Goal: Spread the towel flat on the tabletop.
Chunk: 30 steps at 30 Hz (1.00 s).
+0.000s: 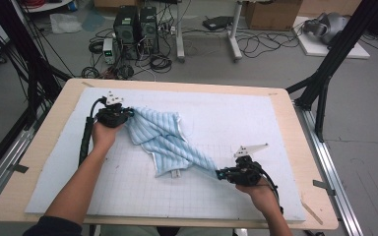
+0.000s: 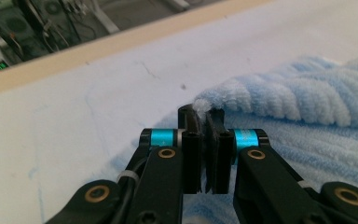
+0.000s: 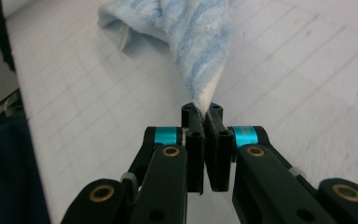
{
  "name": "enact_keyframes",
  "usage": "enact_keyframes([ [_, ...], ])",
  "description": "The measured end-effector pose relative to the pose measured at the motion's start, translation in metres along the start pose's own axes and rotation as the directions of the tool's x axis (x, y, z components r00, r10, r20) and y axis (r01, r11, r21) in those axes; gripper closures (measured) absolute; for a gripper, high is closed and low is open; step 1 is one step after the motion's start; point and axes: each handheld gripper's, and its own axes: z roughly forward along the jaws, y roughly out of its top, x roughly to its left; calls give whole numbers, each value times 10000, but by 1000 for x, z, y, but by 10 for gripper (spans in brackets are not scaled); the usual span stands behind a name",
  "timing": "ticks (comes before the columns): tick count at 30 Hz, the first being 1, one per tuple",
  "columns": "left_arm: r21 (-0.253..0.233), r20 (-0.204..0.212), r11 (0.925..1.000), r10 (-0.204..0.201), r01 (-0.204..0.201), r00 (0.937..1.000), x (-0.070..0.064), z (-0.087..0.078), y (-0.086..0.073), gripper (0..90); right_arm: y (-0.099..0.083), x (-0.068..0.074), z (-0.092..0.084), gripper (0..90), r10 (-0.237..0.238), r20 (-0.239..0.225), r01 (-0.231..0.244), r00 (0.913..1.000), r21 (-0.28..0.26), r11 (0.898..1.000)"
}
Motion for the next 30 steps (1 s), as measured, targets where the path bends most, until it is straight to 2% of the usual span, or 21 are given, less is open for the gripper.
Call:
enact_keyframes([
  [2, 112, -141, 9999, -64, 66, 9999, 3, 2, -1, 859, -6, 1, -5, 875, -28, -121, 31, 9999, 175, 9998],
  [4, 115, -133, 9993, -360, 362, 9993, 4, 4, -3, 845, -11, 2, -9, 872, -35, -154, 38, 9999, 179, 9998],
  [5, 103, -115, 9988, -480, 481, 9988, 4, 4, -3, 807, -13, 3, -12, 857, -53, -155, 54, 9999, 65, 10000],
  [6, -8, -5, 9981, -624, 624, 9981, 4, 4, -3, 733, -12, 4, -13, 799, -99, -123, 98, 9999, -62, 9999],
  [8, -177, 51, 9972, -720, 721, 9974, 1, 2, -1, 583, -10, 3, -16, 666, -109, -68, 105, 9999, -613, 9981],
  [10, -501, 302, 9941, -952, 966, 9950, 1, -3, 0, 449, -4, 3, -20, 554, 4, 50, 3, 10000, -1450, 9894],
  [12, -675, 598, 9919, -1041, 1080, 9928, 1, -7, -1, 430, 3, 2, -22, 500, 111, 356, -37, 9993, -2016, 9795],
  [14, -585, 910, 9920, -1060, 1115, 9902, 0, -12, 0, 381, 12, 2, -18, 503, 45, 806, 125, 9967, -2088, 9779],
  [16, -1057, 1039, 9890, -923, 1033, 9903, -3, -20, -4, 398, 23, -1, -9, 520, -52, 1181, 311, 9930, -2183, 9754],
  [18, -1151, 1209, 9878, -907, 1047, 9885, -3, -25, -9, 402, 39, -5, 6, 549, -243, 1694, 600, 9852, -2093, 9760],
  [21, -1212, 1390, 9876, -832, 1003, 9868, -5, -31, -18, 404, 58, -11, 24, 570, -258, 2001, 691, 9794, -2122, 9748],
  [24, -1273, 1554, 9873, -749, 951, 9850, -5, -37, -27, 403, 78, -19, 45, 593, -401, 2201, 850, 9747, -1987, 9764],
  [27, -1368, 1650, 9858, -748, 979, 9835, -5, -42, -36, 403, 91, -25, 64, 622, -452, 2203, 819, 9744, -1604, 9836],
  [28, -1245, 1730, 9872, -771, 994, 9819, -4, -43, -39, 400, 95, -26, 70, 625, -543, 2168, 887, 9747, -1523, 9843],
  [30, -1368, 1720, 9868, -629, 871, 9831, -5, -46, -43, 398, 102, -29, 82, 630, -515, 2142, 793, 9754, -1233, 9892],
])
